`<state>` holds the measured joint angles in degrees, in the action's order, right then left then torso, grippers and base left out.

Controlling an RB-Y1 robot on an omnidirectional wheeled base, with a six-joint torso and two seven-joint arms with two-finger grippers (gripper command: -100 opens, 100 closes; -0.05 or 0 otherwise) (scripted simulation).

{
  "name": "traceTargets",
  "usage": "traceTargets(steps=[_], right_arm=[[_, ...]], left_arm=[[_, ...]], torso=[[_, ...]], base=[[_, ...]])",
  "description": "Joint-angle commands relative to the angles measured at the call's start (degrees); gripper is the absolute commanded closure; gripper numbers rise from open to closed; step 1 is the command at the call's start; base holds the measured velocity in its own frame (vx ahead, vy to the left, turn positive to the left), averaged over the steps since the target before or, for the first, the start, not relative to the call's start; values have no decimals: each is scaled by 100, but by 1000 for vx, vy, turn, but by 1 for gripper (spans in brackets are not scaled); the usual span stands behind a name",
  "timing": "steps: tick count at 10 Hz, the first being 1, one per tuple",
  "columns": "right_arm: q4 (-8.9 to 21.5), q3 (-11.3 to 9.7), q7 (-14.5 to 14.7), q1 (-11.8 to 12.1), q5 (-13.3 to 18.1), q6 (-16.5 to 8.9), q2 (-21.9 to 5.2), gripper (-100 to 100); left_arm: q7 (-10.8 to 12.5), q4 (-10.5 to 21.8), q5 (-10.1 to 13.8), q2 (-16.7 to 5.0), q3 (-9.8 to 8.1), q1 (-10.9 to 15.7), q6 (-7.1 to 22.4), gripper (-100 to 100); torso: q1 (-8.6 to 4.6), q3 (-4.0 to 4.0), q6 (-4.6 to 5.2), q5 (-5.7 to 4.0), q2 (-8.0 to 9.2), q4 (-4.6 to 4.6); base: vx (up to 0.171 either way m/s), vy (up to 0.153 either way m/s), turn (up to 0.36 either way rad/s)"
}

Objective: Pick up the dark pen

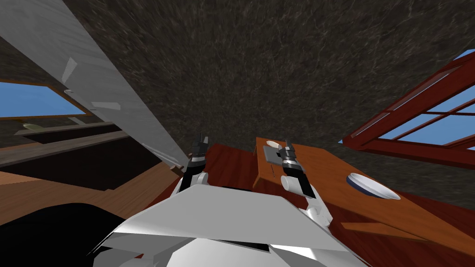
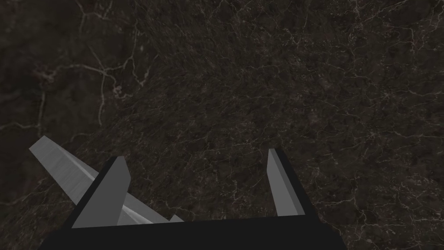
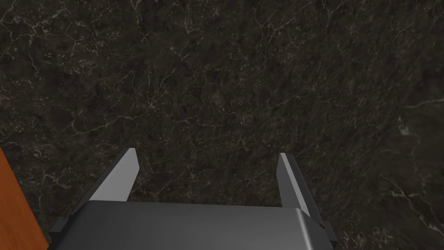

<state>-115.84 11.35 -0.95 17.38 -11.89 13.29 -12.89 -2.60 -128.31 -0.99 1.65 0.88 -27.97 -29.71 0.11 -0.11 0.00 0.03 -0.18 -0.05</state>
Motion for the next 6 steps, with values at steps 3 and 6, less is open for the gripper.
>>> traceTargets(steps=[3, 6], right_arm=[[415, 254, -66, -246, -333, -527, -202, -100], [654, 375, -107, -381, -489, -866, -290, -100]], left_arm=[[0, 0, 0, 0, 0, 0, 0, 0], [0, 0, 0, 0, 0, 0, 0, 0]], torso=[[0, -2, 0, 0, -4, -1], [1, -3, -1, 0, -6, -1]], base=[[60, 38, -19], [49, 38, -16]])
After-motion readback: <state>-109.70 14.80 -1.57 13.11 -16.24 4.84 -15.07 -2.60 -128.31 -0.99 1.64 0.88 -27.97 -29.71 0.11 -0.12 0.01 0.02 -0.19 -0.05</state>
